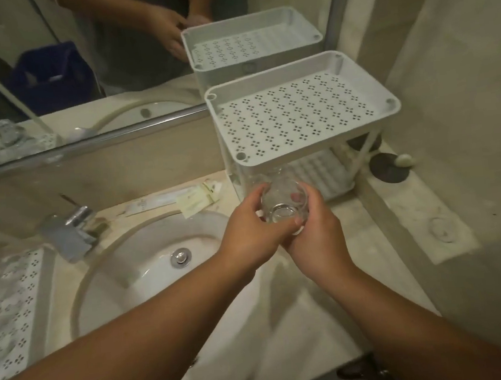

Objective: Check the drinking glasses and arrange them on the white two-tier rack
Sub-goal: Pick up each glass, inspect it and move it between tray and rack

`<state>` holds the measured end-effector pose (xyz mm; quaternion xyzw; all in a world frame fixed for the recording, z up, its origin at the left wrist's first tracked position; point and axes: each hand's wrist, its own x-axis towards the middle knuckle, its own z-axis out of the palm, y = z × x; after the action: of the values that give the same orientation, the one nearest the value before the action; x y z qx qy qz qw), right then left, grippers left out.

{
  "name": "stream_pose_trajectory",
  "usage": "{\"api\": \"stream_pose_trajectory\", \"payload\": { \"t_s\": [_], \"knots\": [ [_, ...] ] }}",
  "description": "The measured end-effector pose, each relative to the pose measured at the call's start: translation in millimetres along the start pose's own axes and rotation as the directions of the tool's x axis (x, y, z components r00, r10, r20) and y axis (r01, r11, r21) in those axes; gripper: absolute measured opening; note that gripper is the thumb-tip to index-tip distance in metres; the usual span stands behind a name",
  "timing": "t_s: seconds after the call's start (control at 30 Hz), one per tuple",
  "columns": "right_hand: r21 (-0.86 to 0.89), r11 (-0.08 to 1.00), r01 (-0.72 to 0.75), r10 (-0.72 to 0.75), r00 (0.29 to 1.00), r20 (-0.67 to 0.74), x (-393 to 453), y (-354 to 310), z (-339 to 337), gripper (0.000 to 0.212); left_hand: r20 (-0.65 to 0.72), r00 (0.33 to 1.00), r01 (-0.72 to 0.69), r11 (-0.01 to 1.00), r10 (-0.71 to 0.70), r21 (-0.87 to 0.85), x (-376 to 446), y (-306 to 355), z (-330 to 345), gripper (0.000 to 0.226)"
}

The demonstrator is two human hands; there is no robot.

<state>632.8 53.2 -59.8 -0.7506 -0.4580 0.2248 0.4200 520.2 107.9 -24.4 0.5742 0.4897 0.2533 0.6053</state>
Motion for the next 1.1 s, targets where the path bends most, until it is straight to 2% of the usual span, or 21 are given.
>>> {"api": "stream_pose_trajectory", "payload": {
  "t_s": [0.13, 0.43, 0.53, 0.63, 0.8, 0.93, 1.0, 1.1],
  "knots": [
    [-0.030, 0.999, -0.033, 0.033, 0.999, -0.005, 18.5, 25.6, -4.8, 0.084, -0.012, 0.999, 0.032, 0.992, -0.030, 0.124, 21.1, -6.0, 19.3, 0.086],
    [-0.079, 0.995, -0.064, 0.067, 0.997, 0.047, 65.4, 66.4, 3.7, 0.093, 0.014, 0.992, 0.118, 0.972, -0.123, 0.204, 63.1, -13.0, 38.9, 0.096],
    [-0.057, 0.996, -0.063, 0.066, 0.997, 0.051, 79.9, 76.8, 4.6, 0.082, 0.038, 0.988, 0.141, 0.972, -0.150, 0.186, 71.9, -18.4, 43.5, 0.098],
    [-0.055, 0.997, -0.051, 0.054, 0.997, 0.051, 94.5, 85.9, 6.4, 0.069, 0.037, 0.983, 0.173, 0.968, -0.182, 0.183, 84.2, -22.9, 48.5, 0.089],
    [-0.060, 0.998, -0.029, 0.031, 0.999, 0.033, 110.7, 102.9, 12.0, 0.072, 0.009, 0.967, 0.244, 0.932, -0.255, 0.268, 100.3, -22.1, 54.4, 0.089],
    [-0.081, 0.993, -0.089, 0.096, 0.991, 0.088, 124.8, 114.3, 21.5, 0.064, 0.004, 0.978, 0.195, 0.914, -0.210, 0.356, 106.4, -21.3, 58.4, 0.070],
    [-0.095, 0.989, -0.116, 0.122, 0.991, 0.062, 129.5, 115.9, 22.8, 0.061, 0.000, 0.973, 0.218, 0.912, -0.232, 0.348, 110.2, -23.5, 61.8, 0.072],
    [-0.077, 0.994, -0.083, 0.085, 0.996, 0.020, 130.8, 116.8, 20.1, 0.069, 0.021, 0.964, 0.242, 0.902, -0.267, 0.357, 114.6, -23.9, 64.6, 0.083]
  ]
}}
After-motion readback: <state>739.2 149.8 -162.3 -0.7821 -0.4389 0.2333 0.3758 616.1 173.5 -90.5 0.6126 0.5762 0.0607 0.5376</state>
